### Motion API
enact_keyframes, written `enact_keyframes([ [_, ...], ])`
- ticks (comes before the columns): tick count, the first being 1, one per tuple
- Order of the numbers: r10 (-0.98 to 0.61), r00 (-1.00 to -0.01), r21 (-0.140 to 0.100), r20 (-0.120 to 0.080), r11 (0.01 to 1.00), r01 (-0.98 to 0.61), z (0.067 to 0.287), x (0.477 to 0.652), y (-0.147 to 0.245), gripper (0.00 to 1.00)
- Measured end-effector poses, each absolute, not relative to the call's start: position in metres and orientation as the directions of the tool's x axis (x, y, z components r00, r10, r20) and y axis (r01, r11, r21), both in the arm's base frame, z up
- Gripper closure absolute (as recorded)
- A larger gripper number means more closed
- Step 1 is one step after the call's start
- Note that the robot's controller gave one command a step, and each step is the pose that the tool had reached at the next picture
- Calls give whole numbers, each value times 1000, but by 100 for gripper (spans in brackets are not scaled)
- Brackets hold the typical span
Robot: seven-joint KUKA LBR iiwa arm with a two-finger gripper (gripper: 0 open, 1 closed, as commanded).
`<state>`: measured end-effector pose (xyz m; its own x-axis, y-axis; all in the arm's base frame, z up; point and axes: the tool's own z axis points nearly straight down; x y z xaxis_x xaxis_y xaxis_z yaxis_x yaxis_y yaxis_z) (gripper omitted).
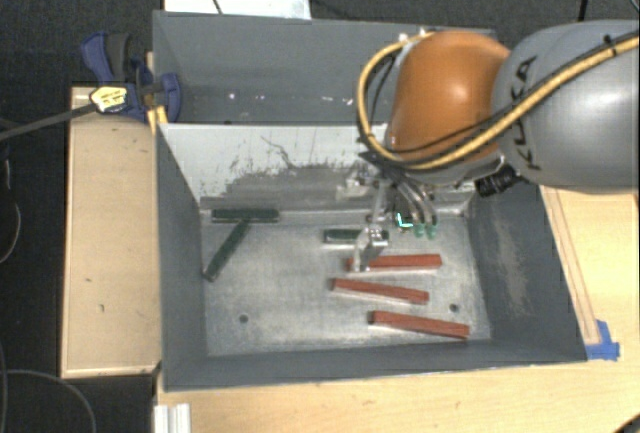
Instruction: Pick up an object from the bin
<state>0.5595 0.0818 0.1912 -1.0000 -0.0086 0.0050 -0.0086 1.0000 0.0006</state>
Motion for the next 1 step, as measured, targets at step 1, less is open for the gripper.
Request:
enact_keyframes([
  [1, -7, -1000, 1, -3, 1000, -7, 195, 561, 81, 0],
])
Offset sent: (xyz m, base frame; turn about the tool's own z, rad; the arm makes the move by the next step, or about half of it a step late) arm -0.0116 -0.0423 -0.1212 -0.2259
